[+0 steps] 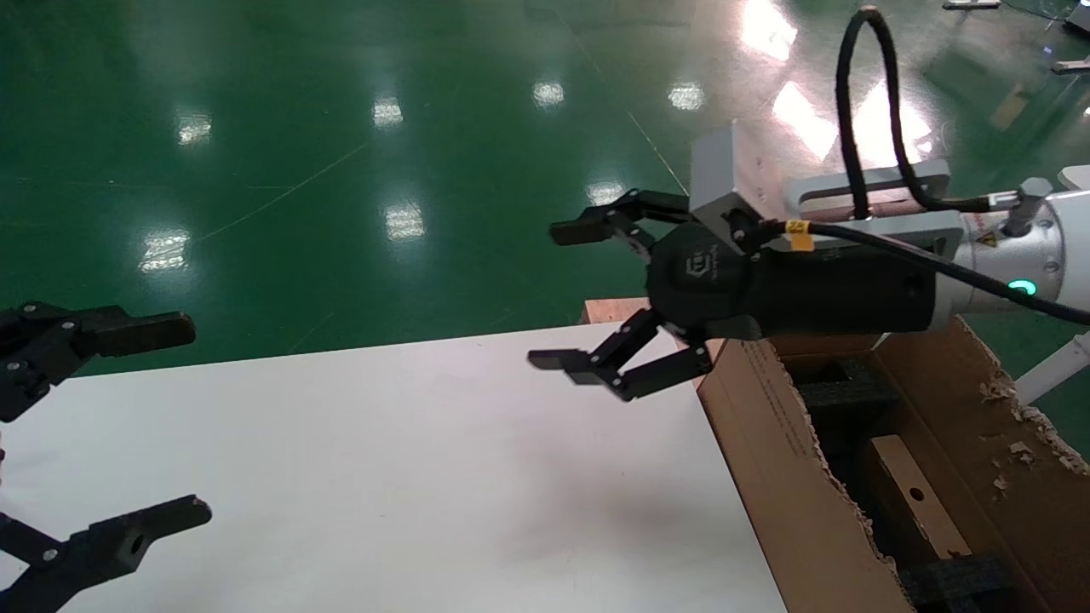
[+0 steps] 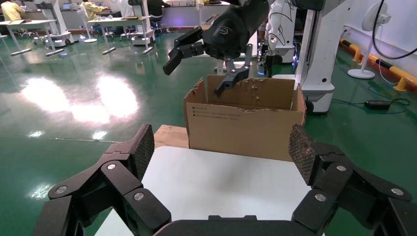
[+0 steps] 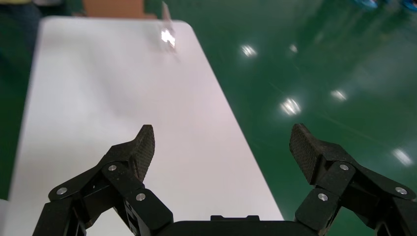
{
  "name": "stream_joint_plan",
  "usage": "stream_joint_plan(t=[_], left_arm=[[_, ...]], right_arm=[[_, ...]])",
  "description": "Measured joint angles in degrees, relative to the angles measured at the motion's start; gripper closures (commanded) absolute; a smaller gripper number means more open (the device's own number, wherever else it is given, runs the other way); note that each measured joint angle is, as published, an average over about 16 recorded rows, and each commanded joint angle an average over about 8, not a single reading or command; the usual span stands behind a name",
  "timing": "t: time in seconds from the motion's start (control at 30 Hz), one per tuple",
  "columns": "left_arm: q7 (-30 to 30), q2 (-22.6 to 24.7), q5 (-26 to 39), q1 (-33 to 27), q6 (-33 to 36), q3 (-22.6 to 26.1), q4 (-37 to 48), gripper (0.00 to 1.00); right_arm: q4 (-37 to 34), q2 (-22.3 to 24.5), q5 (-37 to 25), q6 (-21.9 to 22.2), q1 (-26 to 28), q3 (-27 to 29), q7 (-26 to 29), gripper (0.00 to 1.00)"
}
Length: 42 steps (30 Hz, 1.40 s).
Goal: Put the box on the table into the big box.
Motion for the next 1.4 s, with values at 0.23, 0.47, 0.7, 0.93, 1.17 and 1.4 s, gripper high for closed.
stream_joint_plan(t=[0.23,0.47,0.7,0.93,1.17,1.4], left_arm=[[0.00,0.00,0.00,0.00,0.00,0.00,0.00,0.00],[0.00,0.00,0.00,0.00,0.00,0.01,0.00,0.00],[0.00,0.00,-0.01,0.00,-0.01,0.01,0.00,0.00],[0.01,-0.01,-0.01,0.01,-0.02,0.01,0.01,0.00],[0.01,-0.01,-0.01,0.01,-0.03,0.01,0.02,0.00],[0.01,-0.01,-0.01,0.01,-0.03,0.01,0.02,0.00]], right_arm=[[-0.61,-4.39,-1.25,-6.13,-11.57,15.82,1.54,0.00],[-1.21,-8.74,-2.48,-12.21,-23.06,31.53,3.07,0.00],[-1.76,-12.69,-3.60,-17.70,-33.54,45.86,4.42,0.00],[-2.09,-14.95,-4.28,-20.85,-39.61,54.15,5.14,0.00],[-2.16,-15.30,-4.44,-21.34,-40.57,55.43,5.24,0.00],[-2.11,-14.92,-4.34,-20.82,-39.49,53.95,5.16,0.00]])
